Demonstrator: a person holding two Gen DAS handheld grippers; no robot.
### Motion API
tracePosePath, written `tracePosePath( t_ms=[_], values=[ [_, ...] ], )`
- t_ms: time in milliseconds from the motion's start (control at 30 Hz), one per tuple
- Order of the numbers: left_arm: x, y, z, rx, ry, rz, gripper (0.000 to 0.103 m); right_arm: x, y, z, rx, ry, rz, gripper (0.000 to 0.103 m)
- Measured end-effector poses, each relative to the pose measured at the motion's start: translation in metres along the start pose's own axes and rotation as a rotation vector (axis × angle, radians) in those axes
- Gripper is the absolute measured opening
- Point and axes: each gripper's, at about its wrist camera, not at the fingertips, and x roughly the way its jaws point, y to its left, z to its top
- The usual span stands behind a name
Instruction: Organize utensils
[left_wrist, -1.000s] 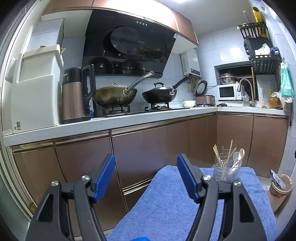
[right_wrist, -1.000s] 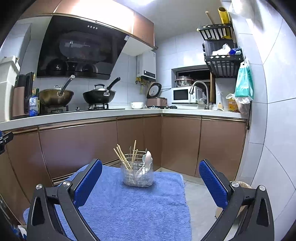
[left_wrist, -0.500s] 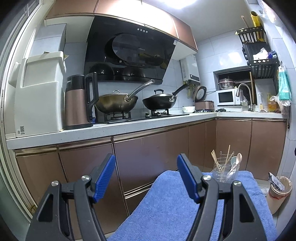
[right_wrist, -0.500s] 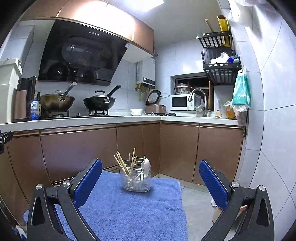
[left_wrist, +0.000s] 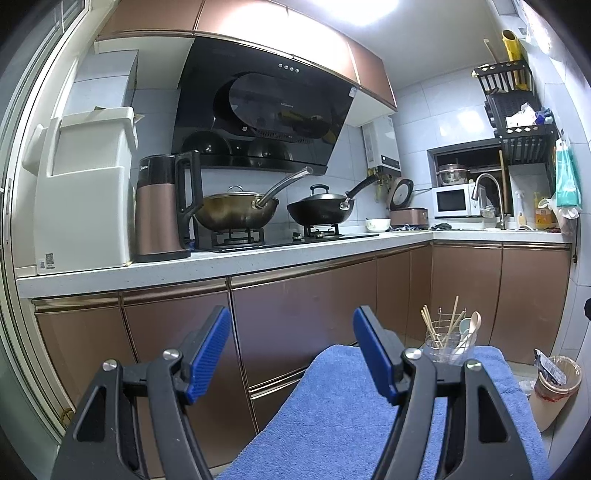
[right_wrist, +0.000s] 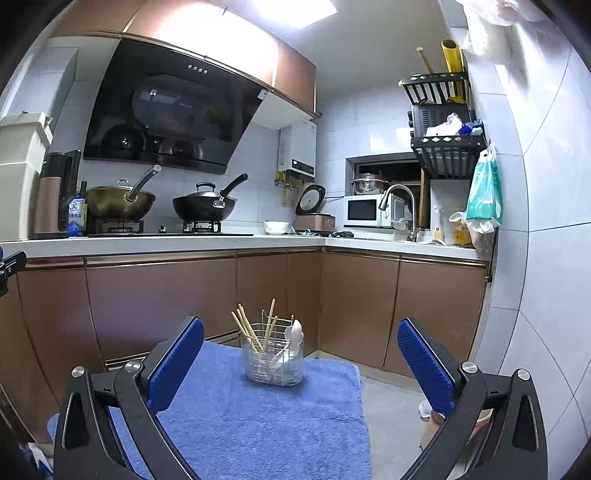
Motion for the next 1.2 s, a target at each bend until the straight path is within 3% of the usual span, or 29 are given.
tracePosePath(
  t_ms=[1200],
  values=[
    [-0.009, 0.002, -0.001, -0.017, 0.015, -0.025, 0.068, -0.009, 0.007, 0.001, -0.042, -0.013, 0.011, 0.103]
  ],
)
